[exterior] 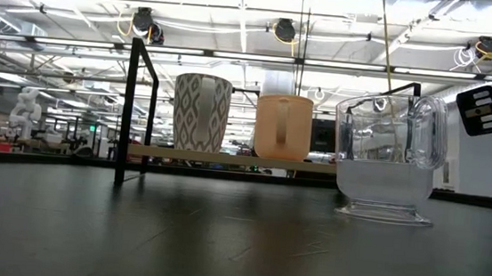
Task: Stack small to large cups/mugs on shelf
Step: Put the transparent mug on the shelf
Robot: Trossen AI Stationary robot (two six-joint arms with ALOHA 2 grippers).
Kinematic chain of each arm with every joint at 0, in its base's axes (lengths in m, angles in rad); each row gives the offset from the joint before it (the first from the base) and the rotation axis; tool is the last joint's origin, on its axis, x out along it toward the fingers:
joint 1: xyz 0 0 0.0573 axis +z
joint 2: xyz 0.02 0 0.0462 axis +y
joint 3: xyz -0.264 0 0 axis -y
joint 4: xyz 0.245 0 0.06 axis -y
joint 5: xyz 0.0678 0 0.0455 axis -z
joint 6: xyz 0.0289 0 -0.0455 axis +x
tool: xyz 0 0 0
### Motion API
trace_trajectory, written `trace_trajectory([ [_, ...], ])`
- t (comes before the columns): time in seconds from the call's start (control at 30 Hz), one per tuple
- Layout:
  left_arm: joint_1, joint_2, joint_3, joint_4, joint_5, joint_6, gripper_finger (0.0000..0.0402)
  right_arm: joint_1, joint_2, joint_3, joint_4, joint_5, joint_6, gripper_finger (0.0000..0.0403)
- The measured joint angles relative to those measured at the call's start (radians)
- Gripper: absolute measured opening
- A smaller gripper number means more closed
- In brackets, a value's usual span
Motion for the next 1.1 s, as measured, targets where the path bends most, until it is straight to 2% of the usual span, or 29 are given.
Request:
trace_trajectory([
  [0.1,-0.003,-0.021,-0.128,0.114,-0.014,0.044,0.0,0.0,0.0,0.0,0.0,0.0,0.0,0.0],
  [0.37,-0.004,-0.016,-0.464,0.672,0.005,0.108,0.0,0.0,0.0,0.0,0.0,0.0,-0.009,0.0],
  [0.57,-0.004,-0.01,-0.654,0.874,-0.008,0.081,0.0,0.0,0.0,0.0,0.017,0.0,-0.023,0.0],
  [0.7,-0.005,-0.01,-0.664,0.846,-0.01,0.062,0.0,0.0,0.0,0.0,0.061,-0.006,-0.042,0.0],
  [1.0,-0.006,-0.01,-0.664,0.834,0.046,0.067,0.0,0.001,-0.001,0.008,0.174,-0.008,-0.202,0.0],
  [1.1,-0.006,-0.01,-0.664,0.812,0.046,0.042,0.0,0.001,0.002,0.044,0.121,-0.009,-0.254,0.0],
])
